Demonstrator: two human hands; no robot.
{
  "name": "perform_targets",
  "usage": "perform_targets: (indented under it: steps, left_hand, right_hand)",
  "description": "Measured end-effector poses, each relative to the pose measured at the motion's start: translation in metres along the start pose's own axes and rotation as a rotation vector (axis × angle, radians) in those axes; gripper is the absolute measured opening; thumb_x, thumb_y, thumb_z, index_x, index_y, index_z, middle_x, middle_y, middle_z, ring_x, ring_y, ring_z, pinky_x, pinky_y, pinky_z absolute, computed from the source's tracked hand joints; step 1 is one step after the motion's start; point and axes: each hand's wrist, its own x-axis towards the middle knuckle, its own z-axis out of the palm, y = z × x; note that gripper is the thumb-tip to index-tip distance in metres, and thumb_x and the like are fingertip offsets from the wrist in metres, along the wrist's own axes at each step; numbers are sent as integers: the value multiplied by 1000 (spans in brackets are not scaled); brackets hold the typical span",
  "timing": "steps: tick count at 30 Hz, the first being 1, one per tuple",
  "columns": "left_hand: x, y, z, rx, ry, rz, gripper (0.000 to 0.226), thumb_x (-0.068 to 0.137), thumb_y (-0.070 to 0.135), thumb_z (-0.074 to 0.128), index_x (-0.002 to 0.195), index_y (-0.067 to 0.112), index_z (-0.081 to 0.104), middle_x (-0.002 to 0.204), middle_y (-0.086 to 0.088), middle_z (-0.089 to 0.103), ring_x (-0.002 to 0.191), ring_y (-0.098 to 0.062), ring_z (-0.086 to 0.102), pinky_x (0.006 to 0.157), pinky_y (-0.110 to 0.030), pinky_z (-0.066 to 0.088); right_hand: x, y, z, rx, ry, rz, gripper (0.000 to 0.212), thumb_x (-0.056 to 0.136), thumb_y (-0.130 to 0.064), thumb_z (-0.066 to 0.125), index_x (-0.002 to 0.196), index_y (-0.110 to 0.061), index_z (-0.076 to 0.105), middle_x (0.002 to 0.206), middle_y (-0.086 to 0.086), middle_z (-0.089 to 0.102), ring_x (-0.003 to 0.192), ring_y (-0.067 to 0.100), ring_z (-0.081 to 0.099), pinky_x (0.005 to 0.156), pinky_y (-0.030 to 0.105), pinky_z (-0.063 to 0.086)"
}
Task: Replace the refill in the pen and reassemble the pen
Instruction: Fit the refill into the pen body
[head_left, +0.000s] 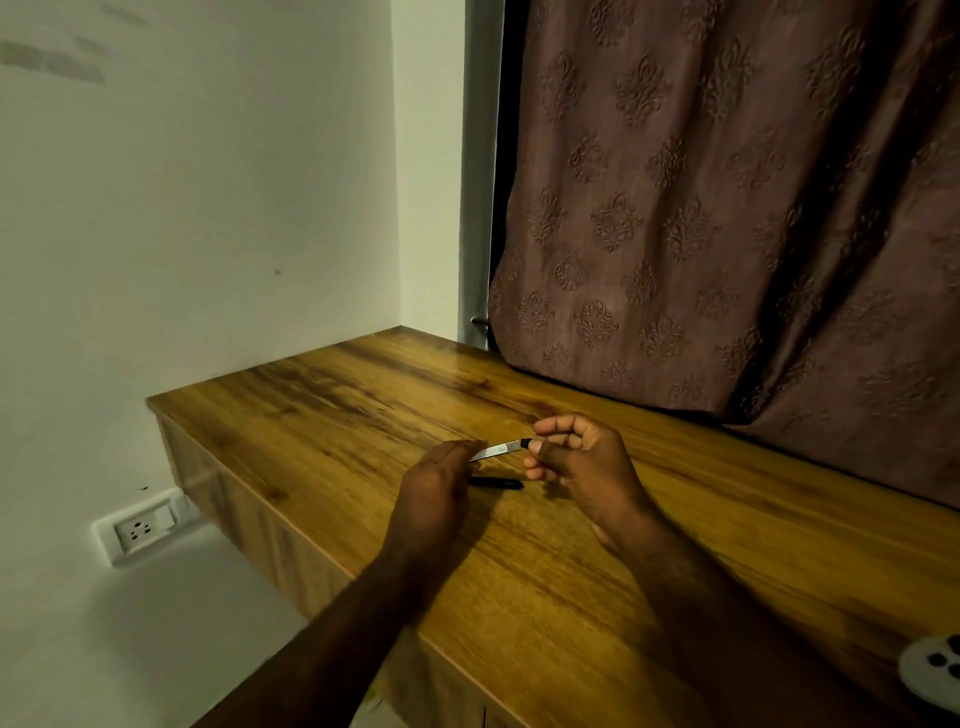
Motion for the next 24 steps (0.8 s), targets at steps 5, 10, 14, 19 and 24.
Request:
perform_targets:
  steps: [5, 10, 14, 19, 24]
  left_hand:
    - [-1, -1, 1, 15, -15, 9, 33, 89, 0, 53, 118, 12, 66, 109, -7, 69, 97, -18, 64, 86, -20, 45]
    - [-1, 2, -2, 40, -10, -20, 33, 88, 12, 49, 115, 12, 67, 108, -6, 70, 96, -19, 65, 86, -22, 45]
    - [-1, 7, -5, 37, -9, -14, 42, 85, 26, 39, 110, 12, 70, 105, -5, 71, 94, -18, 66, 86, -23, 47]
    - [-1, 9, -6, 56, -42, 14, 46, 85, 33, 40, 111, 10, 70, 109, -7, 70, 99, -19, 66, 90, -26, 49]
    - [-3, 12, -10, 17, -48, 12, 47, 85, 38, 41, 108, 11, 72, 106, -5, 71, 95, -15, 66, 88, -13, 42]
  right_hand:
    - [-1, 0, 1, -18, -16, 5, 15, 88, 4, 61, 103, 2, 58, 78, 19, 63, 48, 11, 59, 43, 21, 47]
    - [1, 1, -2, -76, -17, 16, 16, 87, 3, 63, 102, -1, 58, 68, 15, 65, 47, 17, 56, 44, 25, 42]
    - [2, 3, -1, -117, -15, 12, 18, 85, 1, 66, 100, -4, 58, 66, 10, 66, 47, 18, 56, 44, 24, 41]
    - [1, 4, -1, -75, 3, 17, 20, 83, 3, 67, 101, 0, 58, 72, 12, 67, 43, 10, 56, 40, 21, 41]
    - [0, 8, 2, -52, 21, 47, 17, 84, 5, 66, 97, -1, 57, 73, 14, 65, 37, 5, 54, 36, 17, 37]
